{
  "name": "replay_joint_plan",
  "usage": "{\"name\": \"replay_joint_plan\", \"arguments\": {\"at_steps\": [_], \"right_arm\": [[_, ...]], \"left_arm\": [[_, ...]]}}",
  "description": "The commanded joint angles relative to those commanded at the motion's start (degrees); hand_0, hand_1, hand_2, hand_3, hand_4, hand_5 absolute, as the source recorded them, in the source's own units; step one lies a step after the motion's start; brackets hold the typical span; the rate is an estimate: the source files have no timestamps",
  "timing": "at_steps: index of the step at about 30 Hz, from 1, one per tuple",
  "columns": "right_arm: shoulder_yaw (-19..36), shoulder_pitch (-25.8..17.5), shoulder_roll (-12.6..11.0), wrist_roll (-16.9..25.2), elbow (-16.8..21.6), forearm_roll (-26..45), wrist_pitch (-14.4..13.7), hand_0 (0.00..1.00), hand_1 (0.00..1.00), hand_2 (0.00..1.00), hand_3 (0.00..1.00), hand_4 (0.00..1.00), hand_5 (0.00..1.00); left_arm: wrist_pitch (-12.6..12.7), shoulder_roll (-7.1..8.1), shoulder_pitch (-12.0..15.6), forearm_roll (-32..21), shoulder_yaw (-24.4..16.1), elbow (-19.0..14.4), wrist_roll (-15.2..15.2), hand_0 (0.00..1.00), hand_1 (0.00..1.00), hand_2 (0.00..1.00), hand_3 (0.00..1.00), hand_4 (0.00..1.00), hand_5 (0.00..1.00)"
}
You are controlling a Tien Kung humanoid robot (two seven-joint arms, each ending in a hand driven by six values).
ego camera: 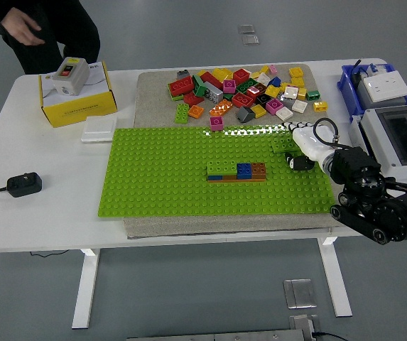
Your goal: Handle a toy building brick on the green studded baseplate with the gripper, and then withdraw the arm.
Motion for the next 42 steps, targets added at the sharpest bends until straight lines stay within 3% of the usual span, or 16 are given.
{"name": "replay_joint_plan", "arguments": {"at_steps": [1, 2, 8, 27, 42], "right_arm": [[0.0, 0.0, 0.0, 0.0, 0.0, 0.1, 0.0, 0.92, 0.996, 0.998, 0.881, 0.542, 0.326], [0.1, 0.0, -0.1, 0.1, -0.1, 0.2, -0.1, 0.918, 0.995, 0.998, 0.759, 0.538, 0.332], [0.0, -0.2, -0.2, 0.4, -0.3, 0.6, -0.3, 0.916, 0.995, 0.998, 0.725, 0.534, 0.338], [-1.4, -0.3, 0.7, 0.6, -0.8, 1.3, -0.6, 0.912, 0.99, 0.998, 0.702, 0.518, 0.343], [-0.8, -0.5, 0.3, 0.8, -0.2, 2.3, -1.0, 0.912, 0.988, 0.998, 0.692, 0.506, 0.352]], "left_arm": [[0.0, 0.0, 0.0, 0.0, 0.1, 0.0, 0.0, 0.667, 0.663, 0.697, 0.699, 0.374, 0.64], [0.0, 0.0, -0.1, 0.0, 0.2, 0.0, 0.0, 0.667, 0.663, 0.697, 0.702, 0.376, 0.648], [0.0, -0.07, -0.2, 0.0, 0.3, 0.0, -0.1, 0.666, 0.663, 0.696, 0.705, 0.378, 0.655], [0.0, -0.28, -0.2, 0.0, 2.0, 0.0, -0.1, 0.666, 0.662, 0.696, 0.716, 0.386, 0.68], [-0.2, -0.19, 0.0, 0.0, 0.9, 0.0, -0.2, 0.665, 0.66, 0.692, 0.72, 0.388, 0.69]]}}
